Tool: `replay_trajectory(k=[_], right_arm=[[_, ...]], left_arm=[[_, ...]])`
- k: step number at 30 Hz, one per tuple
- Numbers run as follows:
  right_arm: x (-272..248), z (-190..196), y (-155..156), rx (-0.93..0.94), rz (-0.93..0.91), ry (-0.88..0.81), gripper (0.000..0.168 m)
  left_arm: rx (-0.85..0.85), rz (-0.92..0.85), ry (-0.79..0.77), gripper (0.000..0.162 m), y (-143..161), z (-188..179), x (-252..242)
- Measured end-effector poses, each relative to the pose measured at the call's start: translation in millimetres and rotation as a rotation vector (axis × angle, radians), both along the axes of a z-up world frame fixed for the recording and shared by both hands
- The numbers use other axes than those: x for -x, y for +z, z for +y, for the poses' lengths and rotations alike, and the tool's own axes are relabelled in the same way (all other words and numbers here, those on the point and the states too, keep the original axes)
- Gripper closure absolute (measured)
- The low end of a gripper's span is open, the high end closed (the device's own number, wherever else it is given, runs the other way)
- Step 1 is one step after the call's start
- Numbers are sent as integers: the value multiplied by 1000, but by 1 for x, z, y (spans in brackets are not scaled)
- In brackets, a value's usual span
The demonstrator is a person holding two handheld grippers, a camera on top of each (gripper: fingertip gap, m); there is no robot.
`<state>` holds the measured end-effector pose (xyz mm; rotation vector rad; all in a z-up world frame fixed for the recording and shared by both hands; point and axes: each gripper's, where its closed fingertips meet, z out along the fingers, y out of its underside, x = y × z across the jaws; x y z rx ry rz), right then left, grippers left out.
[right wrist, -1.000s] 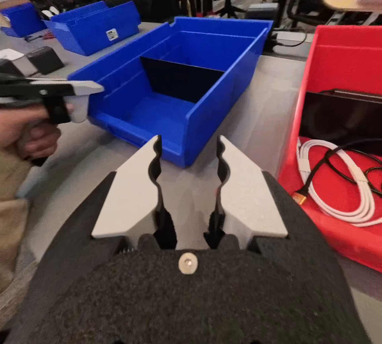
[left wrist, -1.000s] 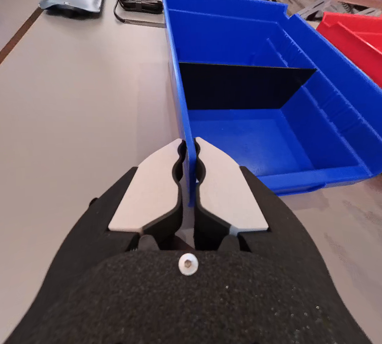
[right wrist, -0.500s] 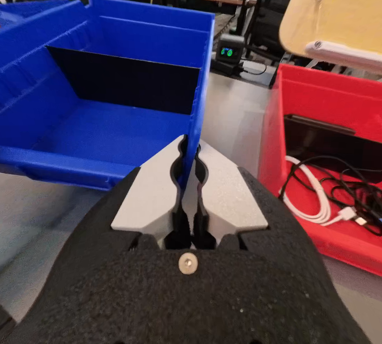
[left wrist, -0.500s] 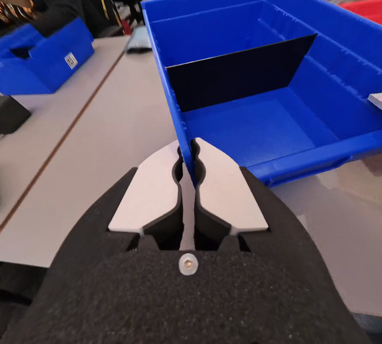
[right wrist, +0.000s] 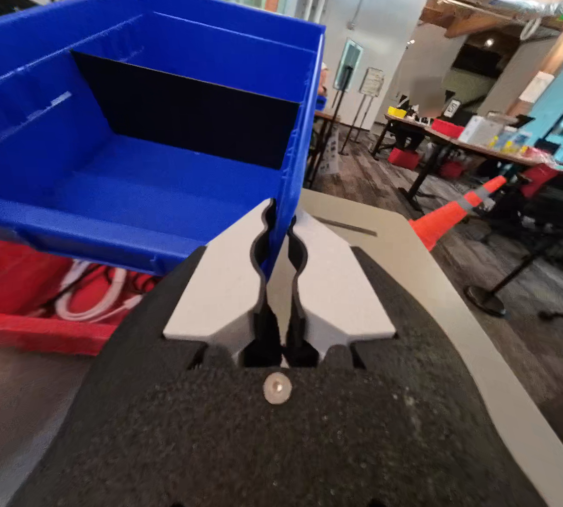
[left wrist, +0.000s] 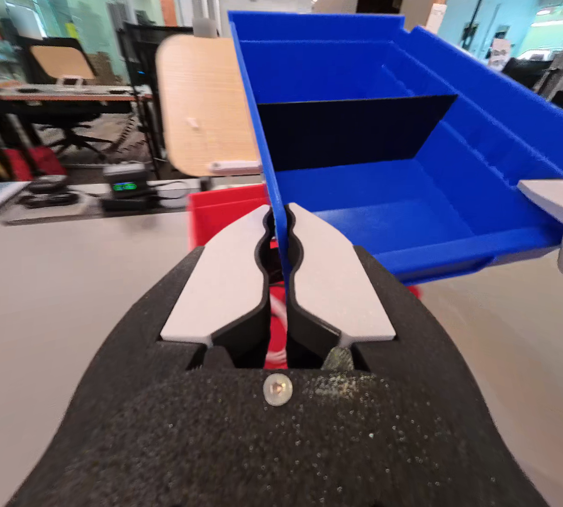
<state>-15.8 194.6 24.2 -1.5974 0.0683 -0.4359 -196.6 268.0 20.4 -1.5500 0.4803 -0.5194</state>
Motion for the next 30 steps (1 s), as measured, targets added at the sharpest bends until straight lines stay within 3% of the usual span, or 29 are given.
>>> replay_trajectory(k=[5,8,11,15,18,21,24,27,30], right_arm=[[-143,-53,-20,4,126,-176,167],[-196,-74,-56,105,63,-217,166],[-220,-84,-106,215,132,-208,166],[-224,-83,-143,318,171,-180,166],[-230,-78,-155,338,198,-178,163],[-246,-88,-163,363,235,-235,158],[-249,-93,-164,320,313,-208,159],[-245,-92,-164,315,294,-201,159],[-245,-93,-163,320,260,-207,157]], left_arm=[[17,28,-113,156,-9,-34,-151],[50,92,-136,156,-55,-53,-204],[162,142,-143,157,-105,-63,-228],[250,199,-139,156,-146,-65,-232],[245,212,-128,153,-146,-69,-234],[339,177,-272,145,-148,-92,-246],[328,251,-419,139,-147,-115,-245],[294,355,-551,140,-145,-140,-216],[235,317,-608,142,-122,-143,-159]])
